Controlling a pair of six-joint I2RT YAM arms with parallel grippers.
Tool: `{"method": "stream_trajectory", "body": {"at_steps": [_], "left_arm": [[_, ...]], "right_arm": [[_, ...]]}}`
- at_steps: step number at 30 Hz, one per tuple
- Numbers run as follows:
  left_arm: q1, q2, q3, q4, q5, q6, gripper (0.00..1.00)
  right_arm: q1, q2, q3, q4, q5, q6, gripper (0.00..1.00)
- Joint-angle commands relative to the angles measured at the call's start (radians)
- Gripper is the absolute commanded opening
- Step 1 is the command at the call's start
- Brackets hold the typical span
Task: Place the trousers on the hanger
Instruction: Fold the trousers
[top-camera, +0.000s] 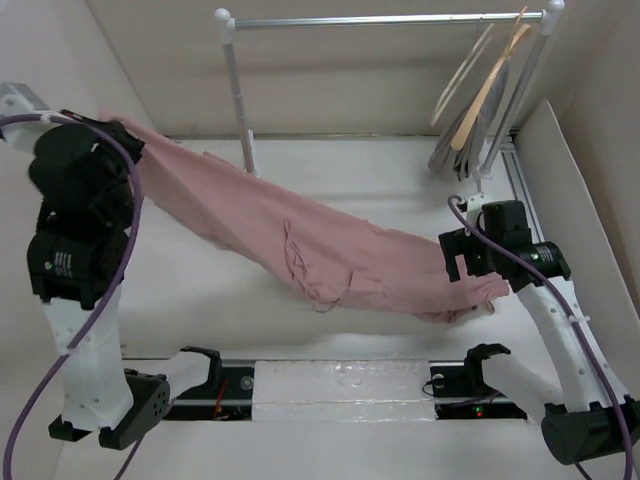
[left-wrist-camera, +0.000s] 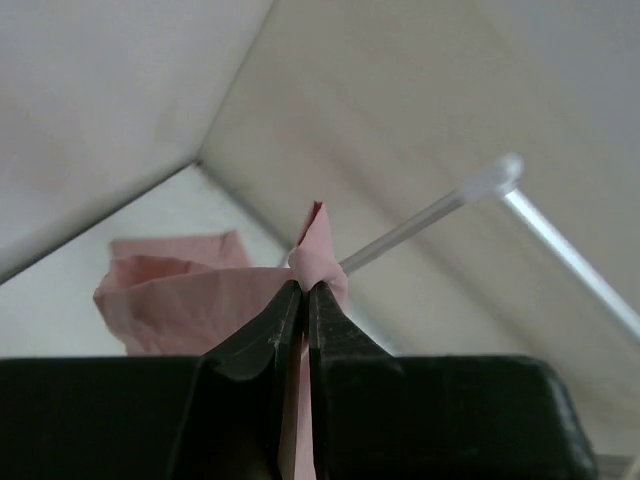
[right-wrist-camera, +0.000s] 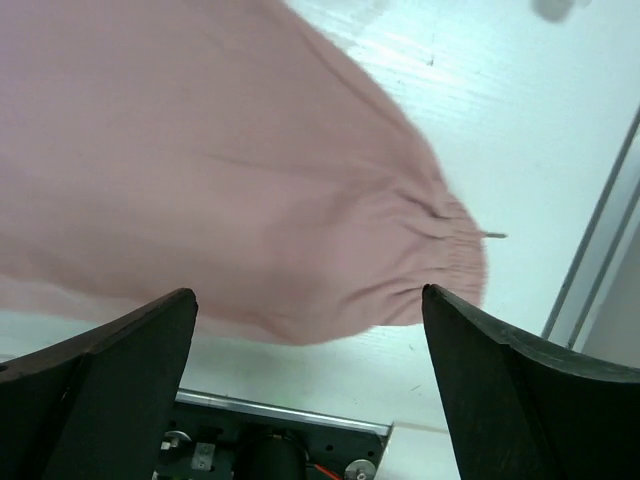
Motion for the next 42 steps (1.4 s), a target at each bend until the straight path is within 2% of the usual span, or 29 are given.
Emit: {"method": "stream_trajectory", "body": {"at_steps": [1,5,7,9,14,17,21,25,29,30,35,37,39,40,42], "left_arm": [[0.003,-0.018,0.118,0.124,-0.025,0.045,0.00],[0.003,-0.040,0.074,0.314,-0.023,0.097,0.00],[0.003,0.006,0.066,0.357,-0.048,0.147,0.00],[0.003,0.018,0.037,0.372,-0.056,0.172,0.00],[0.003,0.080,-0.042,0.412,-0.047,0.192,0.00],[0.003,0.083,-0.115,0.461,-0.045,0.198,0.00],[0.003,0.146,-0.133,0.481,-0.076,0.230,0.00],[0.012,0.241,-0.104,0.486,-0.097,0.255,0.00],[0.095,0.307,-0.058,0.463,0.008,0.220,0.00],[0.145,0.318,-0.044,0.458,0.042,0.182,0.00],[0.259,0.396,-0.043,0.408,0.232,0.085,0.00],[0.282,0.391,-0.076,0.409,0.257,0.065,0.00],[0.282,0.381,-0.111,0.417,0.260,0.063,0.00],[0.282,0.367,-0.122,0.421,0.260,0.063,0.00],[0.282,0.356,-0.147,0.420,0.254,0.060,0.00]], "right_arm": [[0.012,-0.030,0.093,-0.113,0.053,0.013,0.99],[-0.032,-0.087,-0.020,-0.107,0.035,0.074,0.97],[-0.066,-0.069,-0.098,-0.069,-0.005,0.108,1.00],[-0.078,-0.055,-0.106,-0.019,-0.023,0.108,1.00],[-0.117,0.025,-0.177,0.075,-0.216,0.142,1.00],[-0.117,0.027,-0.243,0.231,-0.310,0.177,0.99],[-0.117,0.053,-0.284,0.264,-0.298,0.194,0.94],[-0.126,0.066,-0.259,0.212,-0.180,0.184,0.95],[-0.135,-0.027,-0.223,0.126,-0.053,0.202,1.00],[-0.148,-0.073,-0.238,0.128,-0.045,0.206,1.00],[-0.200,-0.012,-0.315,0.154,-0.123,0.184,1.00],[-0.211,0.013,-0.344,0.189,-0.183,0.171,1.00],[-0.211,0.008,-0.352,0.232,-0.223,0.167,0.92],[-0.211,-0.004,-0.353,0.240,-0.240,0.170,0.81],[-0.211,-0.010,-0.352,0.240,-0.253,0.164,0.80]]}}
